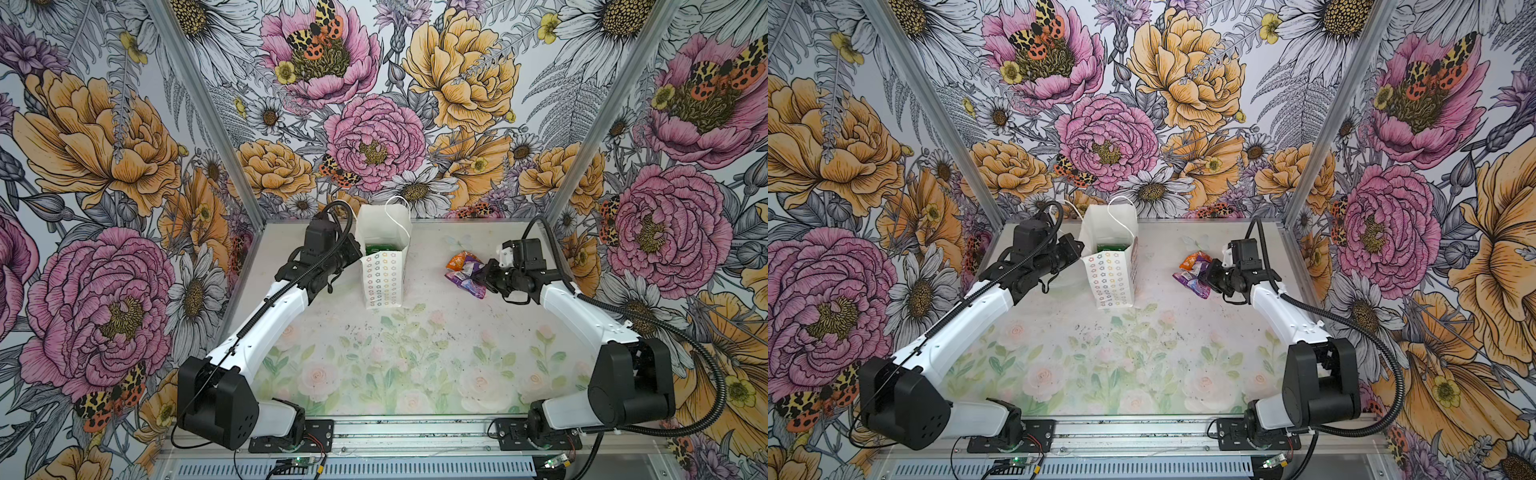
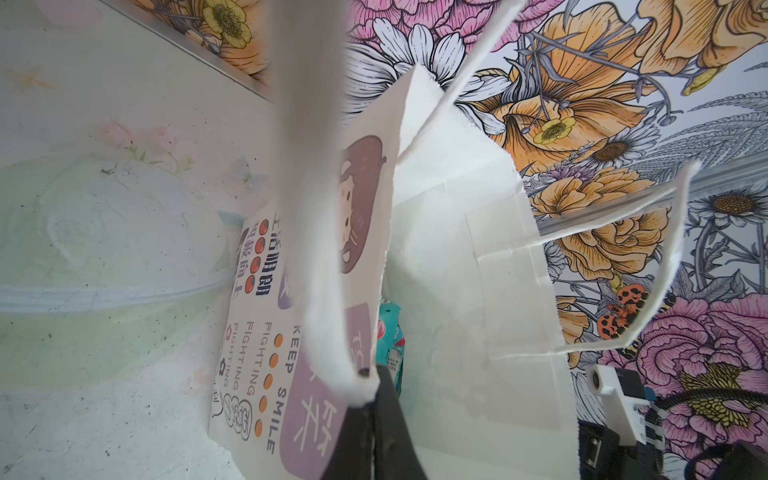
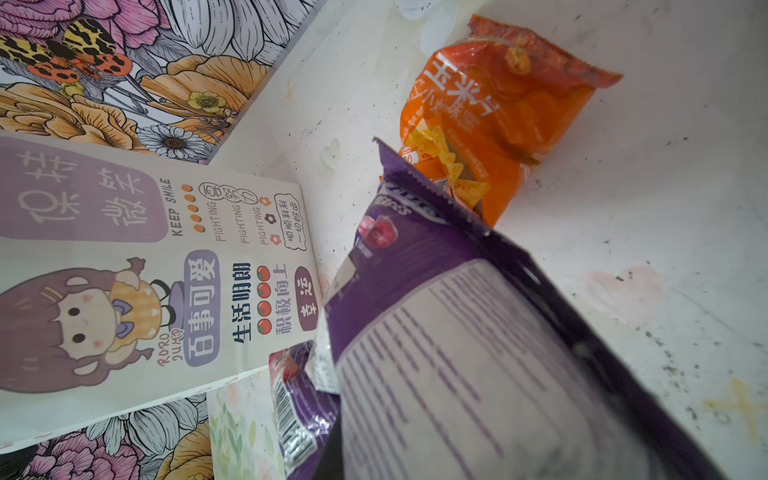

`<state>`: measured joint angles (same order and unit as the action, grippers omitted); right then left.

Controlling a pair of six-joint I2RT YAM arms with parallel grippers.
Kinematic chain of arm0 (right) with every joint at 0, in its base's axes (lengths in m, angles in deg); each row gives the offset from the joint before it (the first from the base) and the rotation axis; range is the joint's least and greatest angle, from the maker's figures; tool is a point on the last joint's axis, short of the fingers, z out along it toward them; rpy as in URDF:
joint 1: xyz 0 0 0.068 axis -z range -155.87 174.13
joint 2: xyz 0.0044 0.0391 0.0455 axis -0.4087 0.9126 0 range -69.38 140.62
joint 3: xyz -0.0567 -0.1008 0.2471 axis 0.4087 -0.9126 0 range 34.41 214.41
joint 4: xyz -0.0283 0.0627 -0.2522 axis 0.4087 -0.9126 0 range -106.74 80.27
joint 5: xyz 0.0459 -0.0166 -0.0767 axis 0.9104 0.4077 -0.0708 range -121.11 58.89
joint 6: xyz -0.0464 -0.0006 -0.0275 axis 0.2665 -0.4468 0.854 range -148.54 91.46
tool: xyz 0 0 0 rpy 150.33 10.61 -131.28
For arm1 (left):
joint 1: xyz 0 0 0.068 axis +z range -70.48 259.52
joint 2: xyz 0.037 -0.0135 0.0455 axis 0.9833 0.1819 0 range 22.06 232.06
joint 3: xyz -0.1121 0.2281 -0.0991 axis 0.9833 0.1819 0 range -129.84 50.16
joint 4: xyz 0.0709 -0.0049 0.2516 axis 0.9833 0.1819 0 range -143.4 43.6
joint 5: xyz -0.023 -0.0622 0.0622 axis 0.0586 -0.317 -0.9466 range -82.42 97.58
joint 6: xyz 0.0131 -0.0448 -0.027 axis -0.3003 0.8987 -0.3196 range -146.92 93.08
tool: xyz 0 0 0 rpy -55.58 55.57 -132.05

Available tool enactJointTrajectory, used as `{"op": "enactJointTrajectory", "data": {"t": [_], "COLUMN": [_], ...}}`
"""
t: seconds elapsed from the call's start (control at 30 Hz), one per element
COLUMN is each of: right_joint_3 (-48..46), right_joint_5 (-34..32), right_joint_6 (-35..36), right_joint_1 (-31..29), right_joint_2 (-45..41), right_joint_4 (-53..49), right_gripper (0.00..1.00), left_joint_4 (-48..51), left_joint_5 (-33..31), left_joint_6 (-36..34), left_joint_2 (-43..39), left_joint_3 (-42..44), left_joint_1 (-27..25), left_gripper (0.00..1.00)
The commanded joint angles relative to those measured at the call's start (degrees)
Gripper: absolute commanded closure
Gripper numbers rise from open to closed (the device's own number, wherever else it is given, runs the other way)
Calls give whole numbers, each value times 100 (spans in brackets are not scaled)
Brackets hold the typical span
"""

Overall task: Place the snacks into the paper bag
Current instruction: 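Carry the purple packet toward the bag held by the left gripper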

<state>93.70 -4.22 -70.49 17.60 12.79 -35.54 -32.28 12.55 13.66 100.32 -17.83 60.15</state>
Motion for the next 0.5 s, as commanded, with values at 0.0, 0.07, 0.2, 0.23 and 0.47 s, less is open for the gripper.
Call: {"op": "enactJointTrajectory", "data": {"t": [0.0, 0.07, 0.2, 0.23, 0.47], "right_joint_3": [302, 341, 421, 438, 526], "right_joint_5": [155, 175, 211, 212, 243], "right_joint_6": [271, 343, 483, 531, 663], "right_joint_1": [-98, -136, -191, -204, -274], "right_joint_2": [-220, -234, -285, -298, -383], "right_joint_4": [295, 290, 286, 286, 286], "right_gripper": [100, 100, 100, 100, 100], "left_joint_4": [60, 64, 65, 66, 64], "left_joint_5": [109, 104, 114, 108, 117], "left_joint_6": [31, 29, 29, 29, 20], "left_joint_2": [76, 75, 50, 49, 40], "left_joint_3": [-119, -120, -104, -109, -100], "left_joint_1": [-66, -65, -67, -69, -76], "left_gripper": [100, 100, 100, 100, 100]}}
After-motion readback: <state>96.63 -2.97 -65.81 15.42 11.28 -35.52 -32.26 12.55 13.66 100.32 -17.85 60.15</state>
